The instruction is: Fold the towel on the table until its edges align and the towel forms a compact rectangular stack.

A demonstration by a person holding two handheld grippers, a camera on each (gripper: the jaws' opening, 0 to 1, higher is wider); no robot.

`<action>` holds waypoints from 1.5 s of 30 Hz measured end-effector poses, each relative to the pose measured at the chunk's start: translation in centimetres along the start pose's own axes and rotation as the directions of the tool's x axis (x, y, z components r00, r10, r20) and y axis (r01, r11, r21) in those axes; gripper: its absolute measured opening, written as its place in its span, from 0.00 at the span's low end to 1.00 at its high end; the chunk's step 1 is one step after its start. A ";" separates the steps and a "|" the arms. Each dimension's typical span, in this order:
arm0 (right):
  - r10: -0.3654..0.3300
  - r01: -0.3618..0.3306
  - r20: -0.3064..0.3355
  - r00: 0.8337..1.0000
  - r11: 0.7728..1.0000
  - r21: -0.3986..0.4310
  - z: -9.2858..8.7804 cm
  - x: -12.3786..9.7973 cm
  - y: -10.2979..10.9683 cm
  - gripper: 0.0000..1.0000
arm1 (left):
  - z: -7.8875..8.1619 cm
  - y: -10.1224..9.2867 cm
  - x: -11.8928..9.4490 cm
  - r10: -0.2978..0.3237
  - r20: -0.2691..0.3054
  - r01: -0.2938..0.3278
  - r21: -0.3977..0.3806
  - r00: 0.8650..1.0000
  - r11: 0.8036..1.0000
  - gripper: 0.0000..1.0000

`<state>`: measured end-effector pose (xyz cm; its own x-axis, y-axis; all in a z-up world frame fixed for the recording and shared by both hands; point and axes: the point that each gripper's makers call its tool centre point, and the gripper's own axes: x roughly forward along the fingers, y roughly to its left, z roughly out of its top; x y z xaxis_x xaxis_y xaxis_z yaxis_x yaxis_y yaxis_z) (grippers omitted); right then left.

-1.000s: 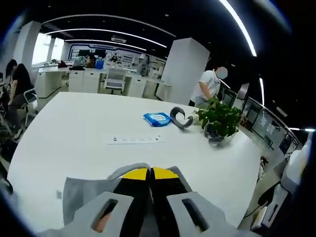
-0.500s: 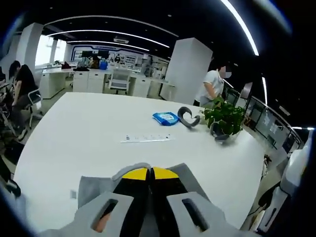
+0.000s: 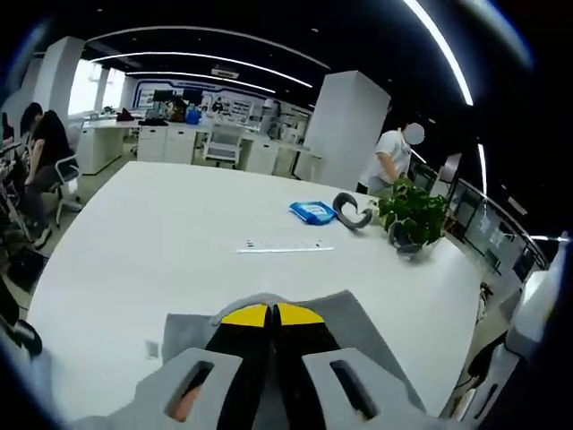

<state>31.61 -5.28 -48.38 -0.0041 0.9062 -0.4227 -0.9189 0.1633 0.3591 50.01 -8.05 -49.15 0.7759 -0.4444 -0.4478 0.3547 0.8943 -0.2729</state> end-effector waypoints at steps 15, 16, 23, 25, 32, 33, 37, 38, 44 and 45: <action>0.015 -0.017 -0.097 0.995 1.000 -0.020 -1.5 4.9 -0.7 0.00 | -3.6 5.4 2.5 0.040 -0.062 -0.046 -0.104 0.997 0.993 0.02; 0.014 -0.016 -0.100 0.995 1.000 -0.018 -1.6 5.2 -0.8 0.00 | -3.7 5.7 2.7 0.043 -0.065 -0.050 -0.104 0.997 0.993 0.02; 0.011 -0.010 -0.122 0.992 1.000 0.010 -2.3 6.9 -1.4 0.00 | -4.4 7.9 4.0 0.068 -0.087 -0.078 -0.106 0.994 0.991 0.02; 0.008 -0.006 -0.130 0.992 1.000 0.017 -2.7 7.3 -1.5 0.00 | -4.9 8.4 4.0 0.073 -0.097 -0.084 -0.112 0.993 0.990 0.02; 0.004 0.001 -0.142 0.990 0.999 0.038 -4.5 8.4 -1.8 0.00 | -5.9 9.2 3.6 0.097 -0.097 -0.109 -0.119 0.990 0.987 0.02; -0.001 0.007 -0.144 0.990 0.999 0.040 -4.7 8.5 -2.0 0.00 | -6.0 9.2 3.6 0.100 -0.097 -0.111 -0.120 0.990 0.987 0.02; -0.012 0.023 -0.129 0.992 0.996 0.089 -5.3 9.0 -2.6 0.00 | -6.9 9.6 4.2 0.110 -0.109 -0.122 -0.114 0.988 0.986 0.03; -0.016 0.029 -0.126 0.992 0.995 0.101 -5.5 9.1 -2.8 0.00 | -7.0 9.8 4.3 0.112 -0.110 -0.125 -0.118 0.988 0.985 0.03; -0.028 0.044 -0.132 0.991 0.992 0.120 -6.4 10.0 -3.7 0.00 | -8.1 10.4 5.1 0.126 -0.115 -0.140 -0.128 0.985 0.982 0.03; -0.037 0.053 -0.141 0.989 0.992 0.111 -6.7 10.3 -3.9 0.00 | -8.3 10.4 5.1 0.126 -0.117 -0.142 -0.134 0.985 0.981 0.03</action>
<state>32.50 0.78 -59.65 -0.0256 0.8356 -0.5488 -0.8685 0.2533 0.4261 53.37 -1.45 -61.30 0.7479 -0.3309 -0.5755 0.1682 0.9331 -0.3179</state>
